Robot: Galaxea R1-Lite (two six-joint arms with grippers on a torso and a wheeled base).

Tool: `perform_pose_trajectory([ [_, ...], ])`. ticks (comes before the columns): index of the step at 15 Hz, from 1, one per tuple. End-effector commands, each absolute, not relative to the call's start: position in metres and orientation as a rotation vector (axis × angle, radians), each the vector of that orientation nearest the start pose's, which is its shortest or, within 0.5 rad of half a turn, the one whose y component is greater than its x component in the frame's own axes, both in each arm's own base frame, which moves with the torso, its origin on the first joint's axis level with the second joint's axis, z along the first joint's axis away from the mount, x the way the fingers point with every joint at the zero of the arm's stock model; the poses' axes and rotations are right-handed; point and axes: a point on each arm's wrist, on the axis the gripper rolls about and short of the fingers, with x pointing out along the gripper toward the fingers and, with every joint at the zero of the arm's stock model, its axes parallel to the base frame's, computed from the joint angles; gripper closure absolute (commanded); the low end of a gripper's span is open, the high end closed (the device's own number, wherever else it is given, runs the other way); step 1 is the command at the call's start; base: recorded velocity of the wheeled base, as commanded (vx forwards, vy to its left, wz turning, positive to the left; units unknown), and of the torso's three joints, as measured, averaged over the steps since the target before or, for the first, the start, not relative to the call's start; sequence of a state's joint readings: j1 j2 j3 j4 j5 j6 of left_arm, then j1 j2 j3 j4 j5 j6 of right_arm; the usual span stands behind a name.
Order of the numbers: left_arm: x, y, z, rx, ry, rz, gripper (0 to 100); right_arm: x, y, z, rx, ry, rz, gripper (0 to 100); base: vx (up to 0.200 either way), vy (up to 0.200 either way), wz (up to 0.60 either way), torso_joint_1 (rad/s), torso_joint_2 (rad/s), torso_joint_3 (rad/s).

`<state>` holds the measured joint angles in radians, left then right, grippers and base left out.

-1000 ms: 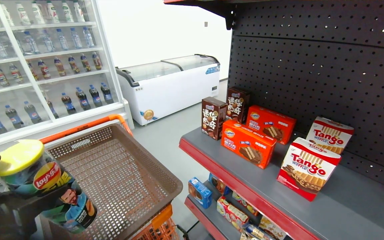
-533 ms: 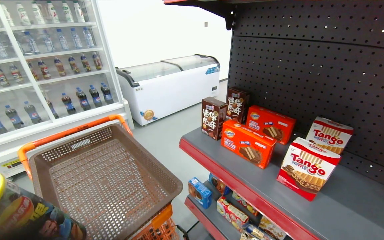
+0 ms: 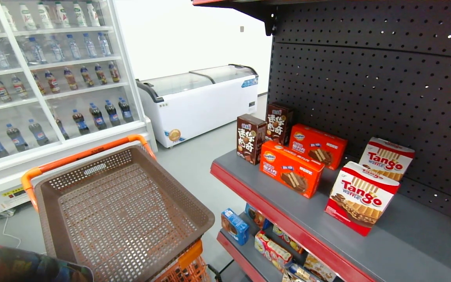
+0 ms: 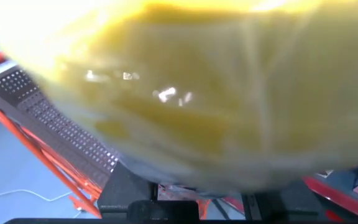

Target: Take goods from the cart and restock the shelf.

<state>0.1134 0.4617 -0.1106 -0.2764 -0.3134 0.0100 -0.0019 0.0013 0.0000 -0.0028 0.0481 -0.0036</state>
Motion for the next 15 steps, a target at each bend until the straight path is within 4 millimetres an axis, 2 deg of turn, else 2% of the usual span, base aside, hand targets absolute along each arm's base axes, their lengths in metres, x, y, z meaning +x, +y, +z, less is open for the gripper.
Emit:
perform_pose_trajectory([
  [1,0.014,-0.005,0.13,0.008,0.033,-0.195,100,-0.023,0.001,0.076,-0.005,-0.002,0.048,0,0.0,0.0,0.0,0.0,0.0,0.0],
  [8,-0.019,-0.009,0.107,0.007,0.039,-0.186,100,-0.023,0.001,0.076,-0.005,-0.002,0.048,0,0.0,0.0,0.0,0.0,0.0,0.0],
  [15,-0.023,-0.009,0.105,0.006,0.038,-0.183,100,-0.023,0.001,0.076,-0.005,0.0,0.048,0,0.0,0.0,0.0,0.0,0.0,0.0],
])
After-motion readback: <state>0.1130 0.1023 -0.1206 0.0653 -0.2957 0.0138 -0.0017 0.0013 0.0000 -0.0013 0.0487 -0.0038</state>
